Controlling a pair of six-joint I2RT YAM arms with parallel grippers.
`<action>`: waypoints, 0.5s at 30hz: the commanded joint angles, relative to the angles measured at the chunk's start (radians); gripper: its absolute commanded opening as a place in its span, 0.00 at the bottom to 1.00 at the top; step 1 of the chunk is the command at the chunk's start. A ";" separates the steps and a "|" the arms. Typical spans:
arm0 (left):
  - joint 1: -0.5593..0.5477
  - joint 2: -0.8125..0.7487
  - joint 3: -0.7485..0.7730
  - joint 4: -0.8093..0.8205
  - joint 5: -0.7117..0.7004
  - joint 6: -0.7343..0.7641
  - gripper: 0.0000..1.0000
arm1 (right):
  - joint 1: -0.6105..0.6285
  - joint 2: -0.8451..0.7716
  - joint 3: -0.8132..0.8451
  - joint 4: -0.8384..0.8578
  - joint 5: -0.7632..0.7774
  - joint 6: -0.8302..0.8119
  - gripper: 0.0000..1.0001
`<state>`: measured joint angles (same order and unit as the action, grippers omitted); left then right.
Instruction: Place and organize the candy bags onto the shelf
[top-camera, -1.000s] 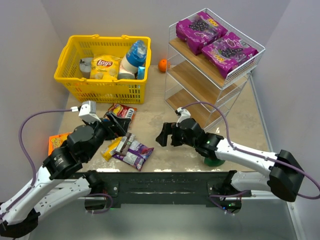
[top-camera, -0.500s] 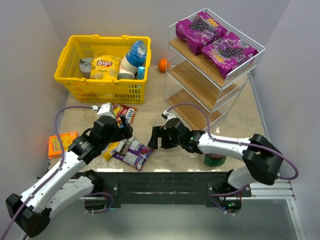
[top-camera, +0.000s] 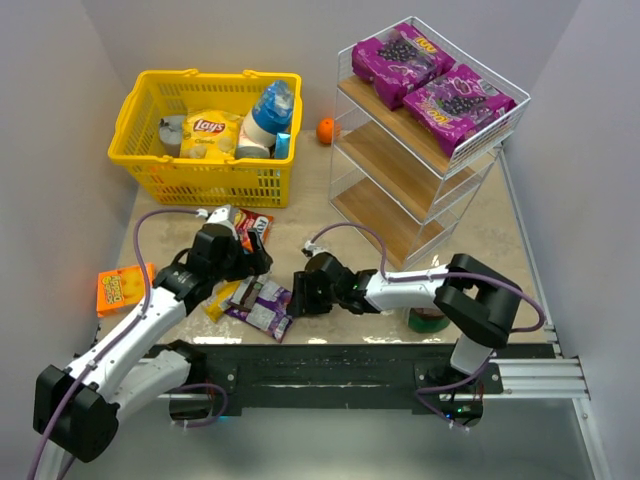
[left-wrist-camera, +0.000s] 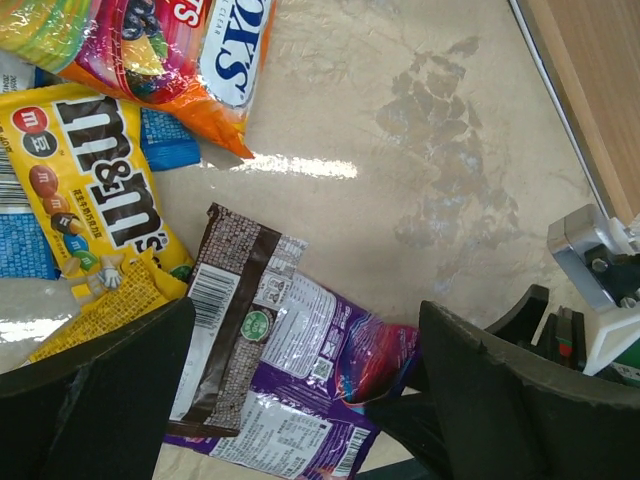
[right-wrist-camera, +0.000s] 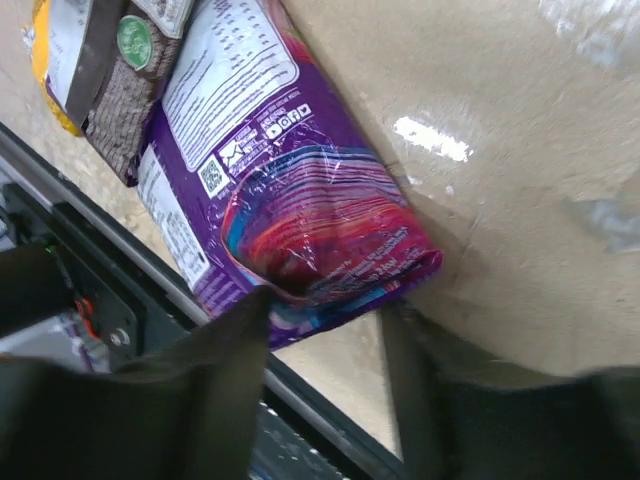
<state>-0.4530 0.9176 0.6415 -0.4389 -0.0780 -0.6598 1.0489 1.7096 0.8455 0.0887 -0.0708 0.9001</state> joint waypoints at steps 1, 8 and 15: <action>0.019 0.010 0.000 0.083 0.060 0.029 1.00 | 0.002 -0.016 -0.016 0.052 0.051 0.057 0.25; 0.020 0.041 -0.009 0.138 0.122 0.029 1.00 | -0.016 -0.140 -0.011 -0.195 0.264 0.002 0.00; 0.019 0.105 -0.040 0.236 0.228 0.023 0.99 | -0.114 -0.245 0.010 -0.464 0.448 -0.113 0.10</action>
<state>-0.4389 0.9958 0.6292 -0.2993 0.0612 -0.6571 0.9882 1.5120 0.8188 -0.1764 0.1825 0.8597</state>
